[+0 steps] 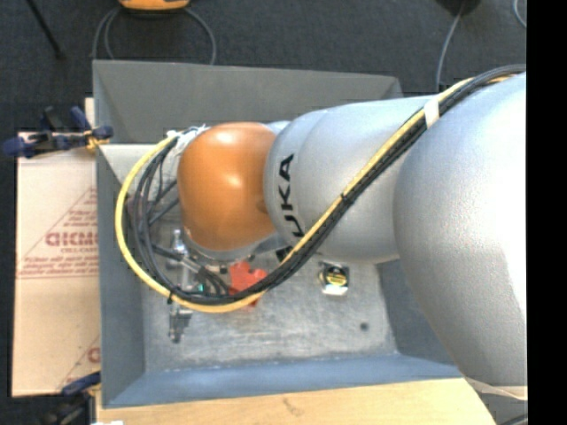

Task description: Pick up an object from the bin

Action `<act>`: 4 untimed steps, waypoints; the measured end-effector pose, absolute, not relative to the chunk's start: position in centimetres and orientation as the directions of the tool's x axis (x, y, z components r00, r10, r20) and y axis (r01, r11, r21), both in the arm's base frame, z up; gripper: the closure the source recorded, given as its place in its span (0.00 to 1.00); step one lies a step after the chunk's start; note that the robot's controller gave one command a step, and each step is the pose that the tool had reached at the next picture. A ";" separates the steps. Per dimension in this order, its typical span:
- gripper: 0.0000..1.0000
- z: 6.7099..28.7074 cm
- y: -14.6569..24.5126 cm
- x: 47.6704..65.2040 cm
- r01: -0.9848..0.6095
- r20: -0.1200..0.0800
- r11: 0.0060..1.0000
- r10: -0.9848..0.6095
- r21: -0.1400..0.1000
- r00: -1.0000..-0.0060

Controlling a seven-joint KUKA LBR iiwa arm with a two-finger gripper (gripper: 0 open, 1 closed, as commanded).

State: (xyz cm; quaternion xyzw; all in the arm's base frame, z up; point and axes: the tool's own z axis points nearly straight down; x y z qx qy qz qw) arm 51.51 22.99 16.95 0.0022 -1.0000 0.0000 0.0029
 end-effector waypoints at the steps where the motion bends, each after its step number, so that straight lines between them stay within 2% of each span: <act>1: 0.00 13.4 12.6 56.9 -0.062 -0.003 0.998 -0.062 -0.004 -0.998; 2: 0.00 7.4 10.4 57.8 0.184 -0.007 0.983 0.184 0.007 -0.983; 3: 1.00 7.7 10.4 58.1 0.190 -0.018 0.982 0.190 0.010 -0.982; 4: 1.00 21.6 10.1 57.7 0.189 -0.010 0.982 0.189 0.005 -0.982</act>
Offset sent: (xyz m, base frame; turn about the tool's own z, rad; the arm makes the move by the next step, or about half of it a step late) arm 0.0508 -0.0967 -0.0347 -0.0663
